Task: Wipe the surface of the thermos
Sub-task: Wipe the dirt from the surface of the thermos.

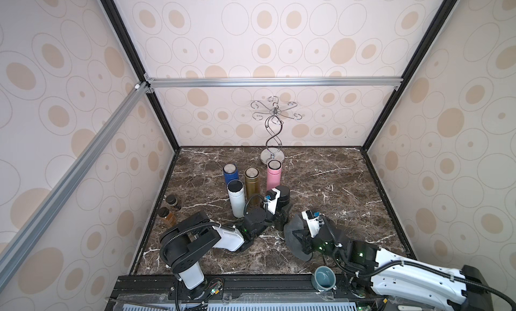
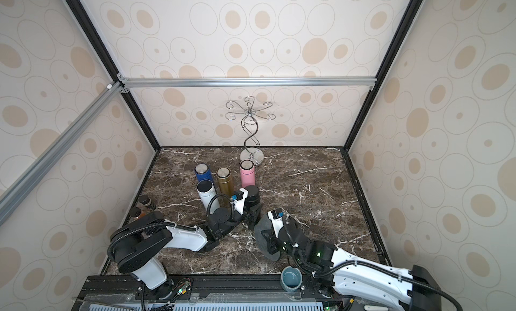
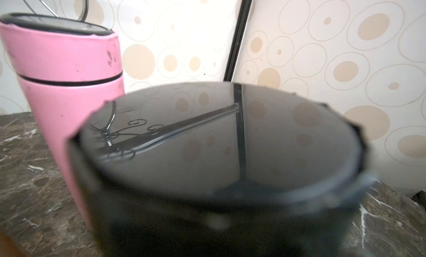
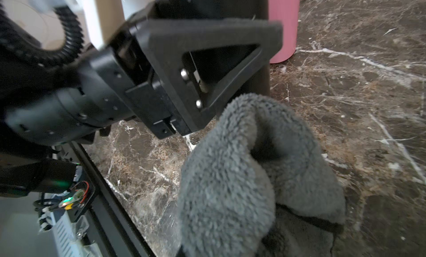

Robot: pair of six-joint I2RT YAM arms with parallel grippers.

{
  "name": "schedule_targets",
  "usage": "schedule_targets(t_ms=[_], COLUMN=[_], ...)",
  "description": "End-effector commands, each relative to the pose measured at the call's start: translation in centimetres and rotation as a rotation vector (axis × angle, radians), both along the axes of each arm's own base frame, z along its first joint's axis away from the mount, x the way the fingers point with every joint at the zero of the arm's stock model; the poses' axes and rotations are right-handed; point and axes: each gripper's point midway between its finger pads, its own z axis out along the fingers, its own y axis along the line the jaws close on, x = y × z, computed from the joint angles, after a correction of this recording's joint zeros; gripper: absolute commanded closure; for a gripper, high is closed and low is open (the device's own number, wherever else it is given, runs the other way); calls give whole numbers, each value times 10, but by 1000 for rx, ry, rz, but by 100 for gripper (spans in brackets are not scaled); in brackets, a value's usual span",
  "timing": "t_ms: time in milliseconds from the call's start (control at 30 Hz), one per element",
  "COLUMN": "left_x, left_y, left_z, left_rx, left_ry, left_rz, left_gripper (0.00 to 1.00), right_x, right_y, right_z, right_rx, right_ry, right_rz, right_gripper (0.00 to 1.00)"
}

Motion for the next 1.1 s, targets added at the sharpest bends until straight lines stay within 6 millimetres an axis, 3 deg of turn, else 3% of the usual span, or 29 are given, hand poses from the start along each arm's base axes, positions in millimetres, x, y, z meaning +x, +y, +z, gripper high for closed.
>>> schedule_targets(t_ms=[0,167,400,800,1067], left_x=[6,5,1,0,0], left_y=[6,5,3,2,4], left_z=[-10,-9,-6,-3,-2], left_rx=[31,35,34,34,42], left_ry=[53,42,28,9,0], left_rz=[58,48,38,32,37], left_gripper=[100,100,100,100,100], right_x=[18,29,47,44,31], right_y=[25,52,61,48,33], right_z=[24,16,10,-35,-46], right_rx=[98,100,126,95,89], right_ry=[-105,-125,-150,-35,19], right_rz=[-39,-29,-117,-256,-287], right_gripper=[100,100,100,100,100])
